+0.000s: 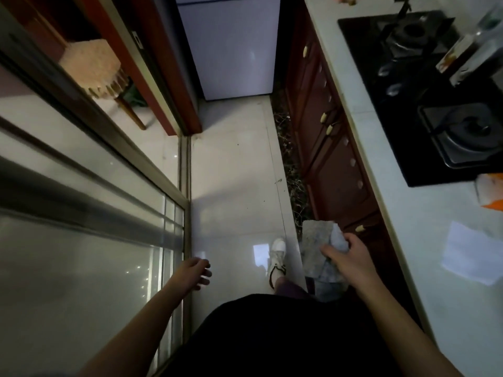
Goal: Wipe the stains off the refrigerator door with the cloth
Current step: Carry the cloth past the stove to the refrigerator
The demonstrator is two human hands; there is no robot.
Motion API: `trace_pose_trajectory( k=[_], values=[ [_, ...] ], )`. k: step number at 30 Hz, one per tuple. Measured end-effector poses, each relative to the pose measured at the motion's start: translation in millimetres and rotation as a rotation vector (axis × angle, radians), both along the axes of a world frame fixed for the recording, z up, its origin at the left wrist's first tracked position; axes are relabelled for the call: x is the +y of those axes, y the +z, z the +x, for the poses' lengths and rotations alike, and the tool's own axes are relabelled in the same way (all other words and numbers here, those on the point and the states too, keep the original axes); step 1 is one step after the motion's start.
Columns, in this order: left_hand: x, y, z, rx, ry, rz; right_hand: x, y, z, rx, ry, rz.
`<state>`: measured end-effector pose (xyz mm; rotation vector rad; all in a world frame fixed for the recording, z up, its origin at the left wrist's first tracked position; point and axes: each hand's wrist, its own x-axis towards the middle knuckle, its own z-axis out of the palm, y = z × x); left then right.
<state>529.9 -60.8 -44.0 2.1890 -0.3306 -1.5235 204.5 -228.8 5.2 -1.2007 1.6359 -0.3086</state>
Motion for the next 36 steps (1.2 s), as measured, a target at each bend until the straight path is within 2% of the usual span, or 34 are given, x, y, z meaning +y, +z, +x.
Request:
trace_pose_trajectory(
  k=[3,10,19,22,29,36],
  values=[
    [-38.0,-5.8,18.4,-0.014,0.053,0.021,-59.7,-7.1,21.3,0.0,0.031,0.001],
    [-68.3,-7.2,51.8,-0.012,0.367,0.13,-193.9,1.6,107.6,-0.019,0.283,0.038],
    [-135.8,-25.7,107.2,-0.005,0.511,0.25,-318.3,-0.4,233.9,-0.05,0.433,0.034],
    [-186.5,-35.4,149.4,-0.01,0.45,0.228,-361.2,-2.2,273.6,-0.048,0.426,0.036],
    [-360.1,-19.9,265.1,-0.065,0.157,0.08,-452.9,8.4,338.4,-0.031,0.311,-0.007],
    [-514.5,-4.4,342.4,-0.123,0.036,-0.025,-547.1,0.2,384.1,-0.023,0.22,0.038]
  ],
)
